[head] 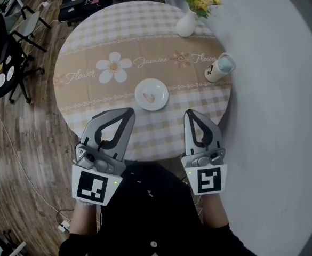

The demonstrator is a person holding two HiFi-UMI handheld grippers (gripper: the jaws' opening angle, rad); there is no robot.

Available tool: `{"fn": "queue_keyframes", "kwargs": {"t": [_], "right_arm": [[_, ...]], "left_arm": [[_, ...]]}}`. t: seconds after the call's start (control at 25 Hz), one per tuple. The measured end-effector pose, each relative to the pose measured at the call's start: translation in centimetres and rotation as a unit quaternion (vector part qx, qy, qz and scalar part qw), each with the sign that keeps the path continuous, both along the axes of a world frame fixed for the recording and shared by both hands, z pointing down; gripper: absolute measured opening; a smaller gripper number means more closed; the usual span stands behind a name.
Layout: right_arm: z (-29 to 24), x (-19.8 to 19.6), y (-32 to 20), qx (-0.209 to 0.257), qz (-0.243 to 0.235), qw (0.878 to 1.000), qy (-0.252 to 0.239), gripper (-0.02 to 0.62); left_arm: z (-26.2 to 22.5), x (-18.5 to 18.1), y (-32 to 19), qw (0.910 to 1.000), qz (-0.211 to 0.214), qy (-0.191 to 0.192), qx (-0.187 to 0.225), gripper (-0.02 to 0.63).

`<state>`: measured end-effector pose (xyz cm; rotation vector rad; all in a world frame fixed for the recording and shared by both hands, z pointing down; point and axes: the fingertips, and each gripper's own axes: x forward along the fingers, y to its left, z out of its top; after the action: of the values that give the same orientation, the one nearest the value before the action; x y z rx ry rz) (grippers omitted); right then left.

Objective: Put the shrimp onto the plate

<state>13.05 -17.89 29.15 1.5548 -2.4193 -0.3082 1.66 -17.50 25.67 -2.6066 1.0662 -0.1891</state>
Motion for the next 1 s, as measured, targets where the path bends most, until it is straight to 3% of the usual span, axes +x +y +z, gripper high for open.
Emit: {"fn": "queue_keyframes", "kwargs": {"t": [1.0], "right_arm": [[-0.06, -0.66, -0.03, 0.001, -0.005, 1.000, 0.006, 0.002]], "left_arm": [[0.05, -0.63, 0.08, 1.0000, -0.007, -0.001, 0.002, 0.000]]}}
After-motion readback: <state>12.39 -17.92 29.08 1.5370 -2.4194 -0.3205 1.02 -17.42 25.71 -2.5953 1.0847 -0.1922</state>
